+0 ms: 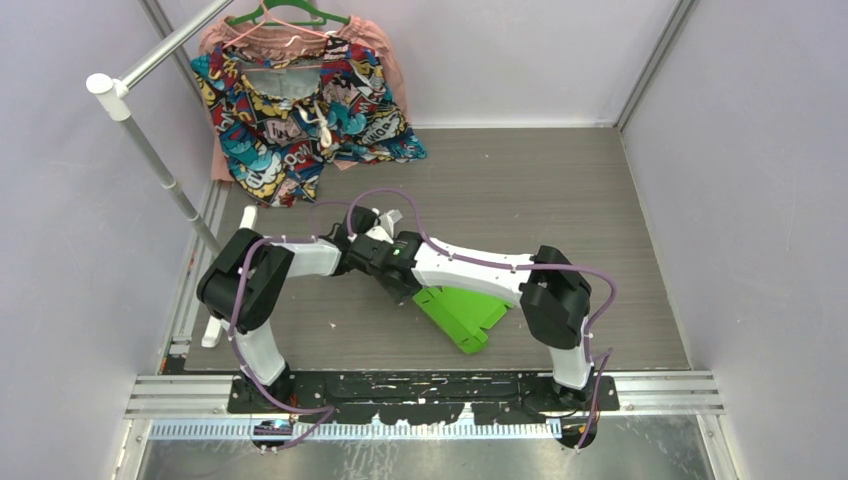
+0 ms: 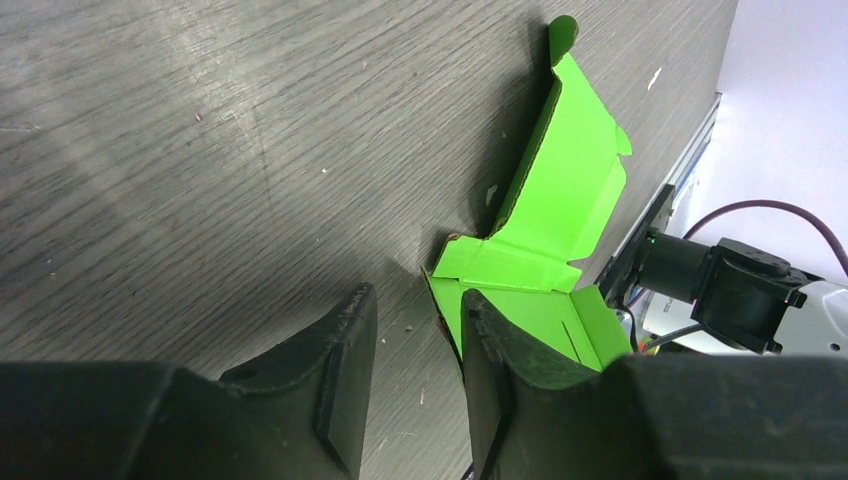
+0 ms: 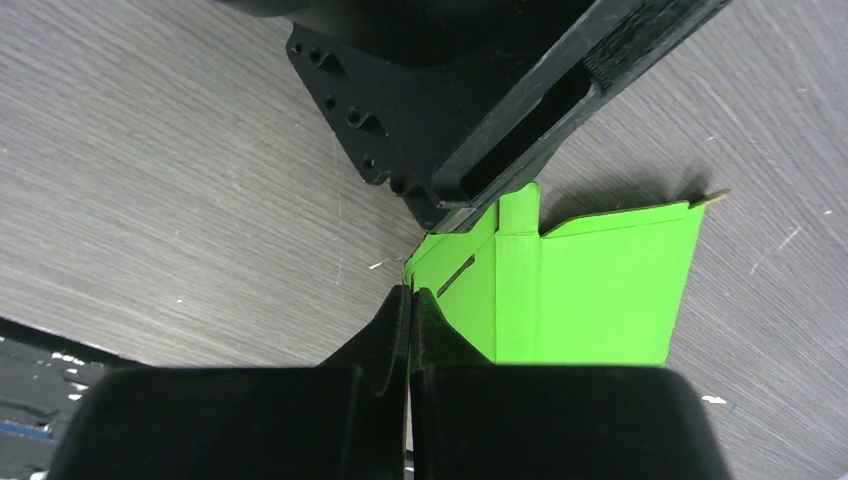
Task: Fold the paper box
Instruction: Fold the paper box at the center of the board.
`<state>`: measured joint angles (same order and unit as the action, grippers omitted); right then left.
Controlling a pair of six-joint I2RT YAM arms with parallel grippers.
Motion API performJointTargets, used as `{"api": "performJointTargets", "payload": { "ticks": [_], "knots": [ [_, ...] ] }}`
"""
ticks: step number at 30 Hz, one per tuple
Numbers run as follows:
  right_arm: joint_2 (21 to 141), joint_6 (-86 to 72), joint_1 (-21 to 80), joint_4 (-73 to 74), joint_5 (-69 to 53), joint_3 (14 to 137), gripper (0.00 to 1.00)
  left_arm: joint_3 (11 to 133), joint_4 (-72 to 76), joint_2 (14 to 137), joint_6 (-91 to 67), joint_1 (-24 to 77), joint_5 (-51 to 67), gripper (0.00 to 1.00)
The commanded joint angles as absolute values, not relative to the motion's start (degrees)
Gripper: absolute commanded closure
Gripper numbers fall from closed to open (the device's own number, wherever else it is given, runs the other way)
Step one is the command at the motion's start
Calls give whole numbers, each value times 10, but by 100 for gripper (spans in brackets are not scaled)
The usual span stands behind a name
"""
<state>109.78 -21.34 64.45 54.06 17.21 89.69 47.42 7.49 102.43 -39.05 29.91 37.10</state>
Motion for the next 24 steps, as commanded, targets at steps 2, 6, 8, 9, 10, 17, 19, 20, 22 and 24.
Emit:
{"api": "performJointTargets", "payload": {
  "ticks": [2, 6, 8, 9, 10, 17, 19, 20, 22, 24],
  "knots": [
    [1096, -244, 657, 501, 275, 906, 99, 469, 100, 1013, -396, 311, 375, 63],
    [1098, -275, 666, 493, 344, 896, 99, 468, 100, 1014, -395, 312, 375, 63],
    [1100, -288, 666, 495, 360, 895, 99, 466, 100, 1013, -395, 312, 375, 63],
    [1102, -295, 666, 498, 373, 897, 99, 466, 100, 1013, -396, 312, 375, 63],
    [1105, -298, 666, 502, 380, 900, 99, 466, 100, 1013, -396, 313, 376, 63],
    [1133, -330, 665, 542, 432, 926, 99, 468, 94, 1005, -397, 314, 376, 63],
    [1137, -335, 666, 549, 442, 929, 99, 468, 93, 1002, -397, 315, 376, 63],
    [1137, -336, 666, 549, 446, 929, 99, 468, 92, 1000, -397, 317, 376, 63],
    [1136, -337, 666, 550, 456, 928, 99, 468, 88, 998, -397, 316, 376, 63],
    [1131, -339, 666, 554, 474, 927, 99, 468, 85, 993, -396, 317, 375, 63]
  ]
}}
